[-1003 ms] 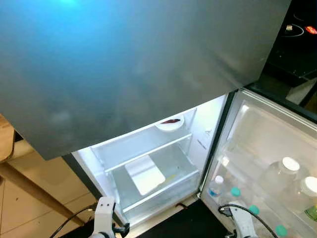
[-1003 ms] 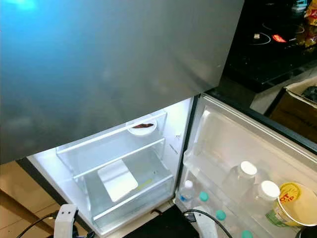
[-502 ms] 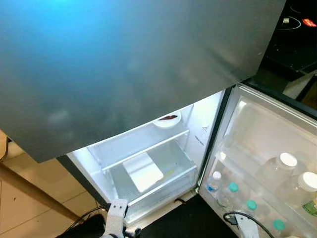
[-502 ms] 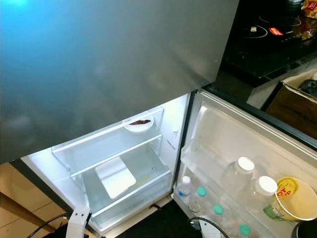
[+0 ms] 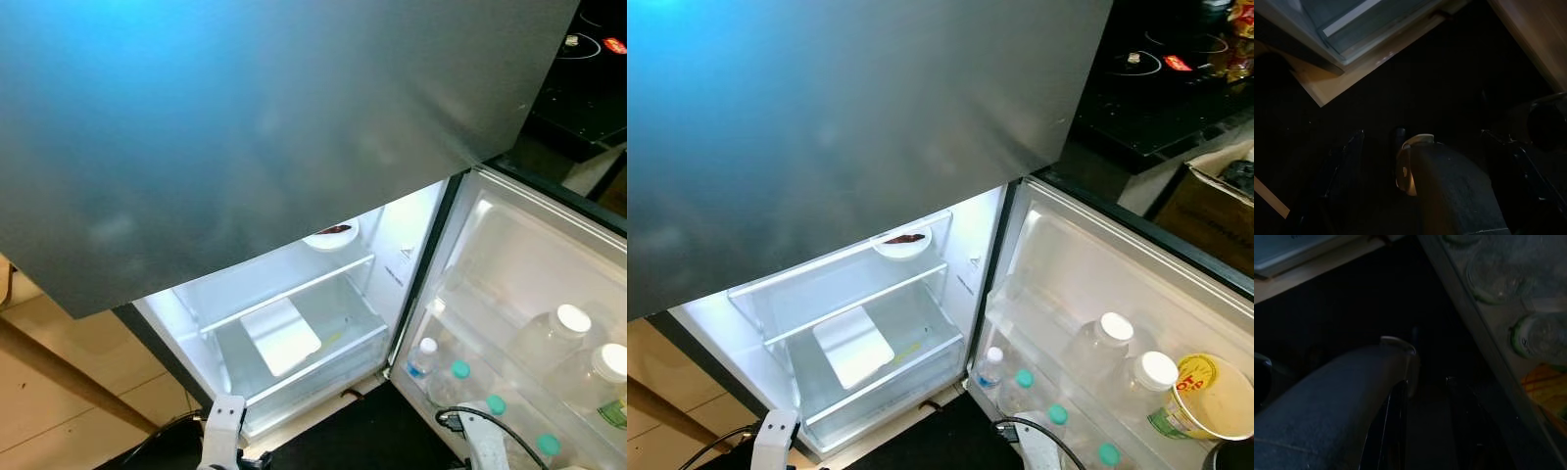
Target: Restocking fridge
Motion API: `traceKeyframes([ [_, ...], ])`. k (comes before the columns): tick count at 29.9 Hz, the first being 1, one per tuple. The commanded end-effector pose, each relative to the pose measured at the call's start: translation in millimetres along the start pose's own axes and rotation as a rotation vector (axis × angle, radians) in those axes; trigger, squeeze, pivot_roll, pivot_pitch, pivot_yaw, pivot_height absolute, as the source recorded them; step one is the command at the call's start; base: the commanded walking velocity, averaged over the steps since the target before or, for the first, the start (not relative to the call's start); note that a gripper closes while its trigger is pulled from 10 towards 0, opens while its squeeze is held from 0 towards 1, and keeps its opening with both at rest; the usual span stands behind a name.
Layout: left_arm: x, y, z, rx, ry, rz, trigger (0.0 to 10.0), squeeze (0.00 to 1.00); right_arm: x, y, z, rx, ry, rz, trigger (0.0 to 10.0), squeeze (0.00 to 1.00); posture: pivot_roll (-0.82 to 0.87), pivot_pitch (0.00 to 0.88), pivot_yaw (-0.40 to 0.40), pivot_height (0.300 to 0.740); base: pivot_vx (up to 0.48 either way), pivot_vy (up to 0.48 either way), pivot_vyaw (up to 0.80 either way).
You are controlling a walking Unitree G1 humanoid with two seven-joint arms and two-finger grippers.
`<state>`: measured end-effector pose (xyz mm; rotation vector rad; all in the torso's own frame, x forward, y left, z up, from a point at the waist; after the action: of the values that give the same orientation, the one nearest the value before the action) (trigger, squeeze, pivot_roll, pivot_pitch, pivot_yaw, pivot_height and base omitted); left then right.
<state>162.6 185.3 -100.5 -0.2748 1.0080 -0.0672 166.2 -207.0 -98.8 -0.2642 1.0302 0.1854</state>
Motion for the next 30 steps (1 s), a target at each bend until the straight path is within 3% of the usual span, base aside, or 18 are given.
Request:
traceKeyframes([
  [1,-0.7,-2.0,-10.4,-0.017,0.022,0.001,10.0,0.0,-0.9,0.6,-5.3,-0.005,0.014,0.003,10.0,0.0,-0.04,0.084,-0.034,0.74,0.0,0.0,0.0],
  [15,-3.4,2.2,-17.5,-0.028,0.037,0.01,10.0,0.0,0.1,3.6,-2.0,-0.033,0.013,0.023,10.0,0.0,-0.02,0.076,-0.031,0.74,0.0,0.0,0.0],
  [18,-1.1,-3.1,-14.8,-0.015,0.035,-0.004,10.0,0.0,0.8,6.8,-0.6,-0.024,0.01,0.032,10.0,0.0,-0.01,0.035,-0.025,0.74,0.0,0.0,0.0],
  [30,4.6,-20.5,-10.9,0.091,0.057,-0.069,10.0,0.0,2.2,15.4,2.5,-0.057,0.006,0.072,10.0,0.0,0.0,0.019,-0.003,0.74,0.0,0.0,0.0],
])
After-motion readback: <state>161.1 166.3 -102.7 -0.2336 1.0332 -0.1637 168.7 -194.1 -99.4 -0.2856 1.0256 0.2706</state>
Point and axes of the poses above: a point about 5 cm out from each wrist's last joint towards the gripper, its own x axis pointing out of the wrist towards the gripper, its own z axis along the axis of the wrist's last joint, y = z × x, the point moved 1 cm from there along x, pointing out of the wrist towards the gripper, and after that the axes turned 11 degrees about -x, right-handed, at the moved point
